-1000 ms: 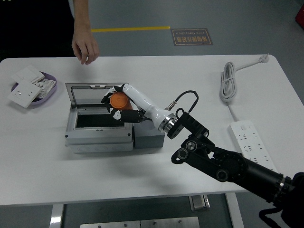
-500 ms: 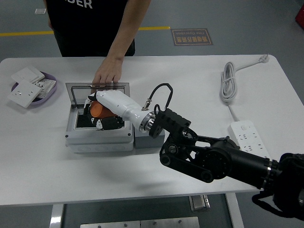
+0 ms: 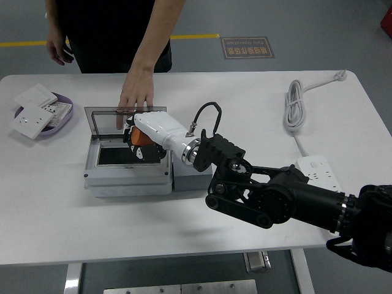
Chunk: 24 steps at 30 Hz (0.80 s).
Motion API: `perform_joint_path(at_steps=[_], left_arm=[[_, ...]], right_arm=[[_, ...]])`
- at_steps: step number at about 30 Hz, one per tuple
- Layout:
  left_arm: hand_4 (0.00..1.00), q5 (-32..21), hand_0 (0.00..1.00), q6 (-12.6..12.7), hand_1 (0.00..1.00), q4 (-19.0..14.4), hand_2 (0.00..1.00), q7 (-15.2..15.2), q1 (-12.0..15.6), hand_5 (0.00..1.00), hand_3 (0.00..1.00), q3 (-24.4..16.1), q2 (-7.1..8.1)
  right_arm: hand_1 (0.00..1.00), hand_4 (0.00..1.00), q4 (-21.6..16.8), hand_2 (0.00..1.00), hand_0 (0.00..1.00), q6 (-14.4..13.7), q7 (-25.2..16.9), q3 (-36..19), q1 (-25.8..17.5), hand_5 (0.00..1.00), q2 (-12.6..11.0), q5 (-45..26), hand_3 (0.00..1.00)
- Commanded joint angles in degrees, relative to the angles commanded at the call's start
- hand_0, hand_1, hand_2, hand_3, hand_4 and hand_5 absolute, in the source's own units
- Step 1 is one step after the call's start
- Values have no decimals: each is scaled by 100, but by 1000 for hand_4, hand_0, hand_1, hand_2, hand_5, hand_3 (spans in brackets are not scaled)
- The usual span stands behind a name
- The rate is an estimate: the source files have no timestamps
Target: Pick up the cylinder from the cube,place it in the box,flap close box
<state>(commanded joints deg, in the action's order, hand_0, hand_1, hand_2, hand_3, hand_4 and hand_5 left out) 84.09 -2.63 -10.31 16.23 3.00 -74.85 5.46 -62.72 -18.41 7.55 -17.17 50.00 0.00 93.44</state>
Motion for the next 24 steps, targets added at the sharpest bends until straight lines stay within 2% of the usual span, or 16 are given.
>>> perform_joint_path(at_steps=[5,6,11,12,14,16,17,22,23,24], left_arm=[[645,19,604,-2,589,0,591,5,9,205,585,-12,11],[645,23,603,-2,590,0,591,6,10,206,584,-15,14],[645,52,603,-4,590,0,591,9,3,206,584,-38,20],[644,56,603,-6,589,0,591,8,0,205,584,-38,21],[644,64,603,-7,589,0,591,7,-3,205,584,-42,22],[644,73,603,-11,589,0,591,8,-6,205,584,-42,21],[645,77,603,-11,590,0,591,7,-7,205,584,-42,20],[645,93,603,-15,590,0,591,8,-7,205,584,-43,21],[645,95,604,-15,590,0,591,7,-8,205,585,-42,21],[645,97,604,-16,590,0,591,6,-10,205,585,-42,21]], right_arm=[[536,87,-13,546,429,-65,-41,96,29,2,0,-312,530],[544,79,-15,552,479,-67,-57,132,28,2,0,-379,536],[544,79,0,552,479,-75,-111,273,16,2,0,-580,536],[558,41,6,575,512,-76,-115,285,18,2,0,-598,570],[558,41,15,575,512,-74,-124,302,21,2,0,-623,570],[558,41,28,575,512,-13,-125,306,24,2,0,-635,570],[589,11,36,595,618,40,-130,307,24,2,0,-646,591],[589,11,68,595,618,311,-133,313,22,2,0,-662,591],[668,199,74,672,696,346,-129,313,23,85,0,-657,649],[668,199,79,672,696,371,-125,313,24,85,0,-652,649]])
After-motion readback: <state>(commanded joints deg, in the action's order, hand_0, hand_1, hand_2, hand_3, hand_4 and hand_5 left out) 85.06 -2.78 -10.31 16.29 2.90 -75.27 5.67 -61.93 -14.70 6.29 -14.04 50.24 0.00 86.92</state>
